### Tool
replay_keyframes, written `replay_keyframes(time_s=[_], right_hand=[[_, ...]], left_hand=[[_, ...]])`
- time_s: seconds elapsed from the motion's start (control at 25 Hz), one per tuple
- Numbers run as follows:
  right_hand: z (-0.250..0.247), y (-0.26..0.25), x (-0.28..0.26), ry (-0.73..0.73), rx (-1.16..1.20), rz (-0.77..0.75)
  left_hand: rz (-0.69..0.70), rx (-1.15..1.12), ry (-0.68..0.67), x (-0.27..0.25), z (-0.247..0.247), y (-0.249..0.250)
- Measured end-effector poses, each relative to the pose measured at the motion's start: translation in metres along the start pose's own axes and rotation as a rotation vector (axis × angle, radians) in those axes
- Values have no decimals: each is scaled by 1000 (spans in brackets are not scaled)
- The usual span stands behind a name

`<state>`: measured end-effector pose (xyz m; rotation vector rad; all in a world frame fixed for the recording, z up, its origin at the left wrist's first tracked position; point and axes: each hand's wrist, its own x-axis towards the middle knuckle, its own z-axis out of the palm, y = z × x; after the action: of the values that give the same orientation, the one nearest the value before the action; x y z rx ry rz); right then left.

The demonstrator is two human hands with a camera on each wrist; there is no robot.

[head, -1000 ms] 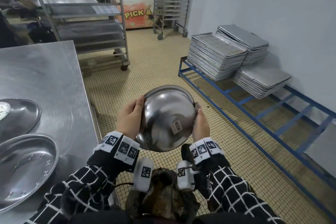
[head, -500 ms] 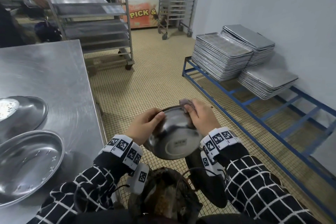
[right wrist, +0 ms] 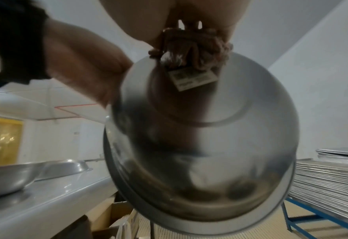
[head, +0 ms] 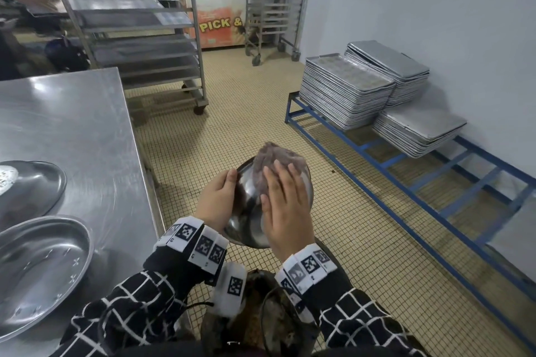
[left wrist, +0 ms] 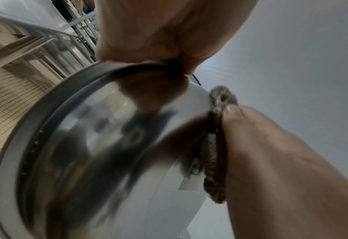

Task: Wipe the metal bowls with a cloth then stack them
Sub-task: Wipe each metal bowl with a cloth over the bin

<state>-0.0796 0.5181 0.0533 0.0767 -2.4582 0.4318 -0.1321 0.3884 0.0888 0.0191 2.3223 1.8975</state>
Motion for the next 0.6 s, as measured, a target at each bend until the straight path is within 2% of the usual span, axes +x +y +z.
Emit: replay_keyframes(time_s=[0.08,0.12,0.2,0.32,0.36,0.4,0.48,0.6], right_hand=[[0,-6,2,-3,8,-39],[-2,-5,9,16,14,0],[-4,5,21,78,92,160],[-7,30,22,115,452,543],[-6,35,17,99,531,627],[-6,36,12,76,543,651],[-5,34,4,16,458,559],[-3,16,7,-73,259,270]], left_hand=[[31,4,-16,0,2,-2],[38,-3,-24,-1,3,-2],[32,-41,-22,-2,2,-3],[-1,-127,7,-1,-3,-5],[-9,-143,26,0,-4,-6],[-11,-140,49,0,-6,-7],[-8,-125,82,1,-9,-9],[9,-116,79,2,-8,-8]])
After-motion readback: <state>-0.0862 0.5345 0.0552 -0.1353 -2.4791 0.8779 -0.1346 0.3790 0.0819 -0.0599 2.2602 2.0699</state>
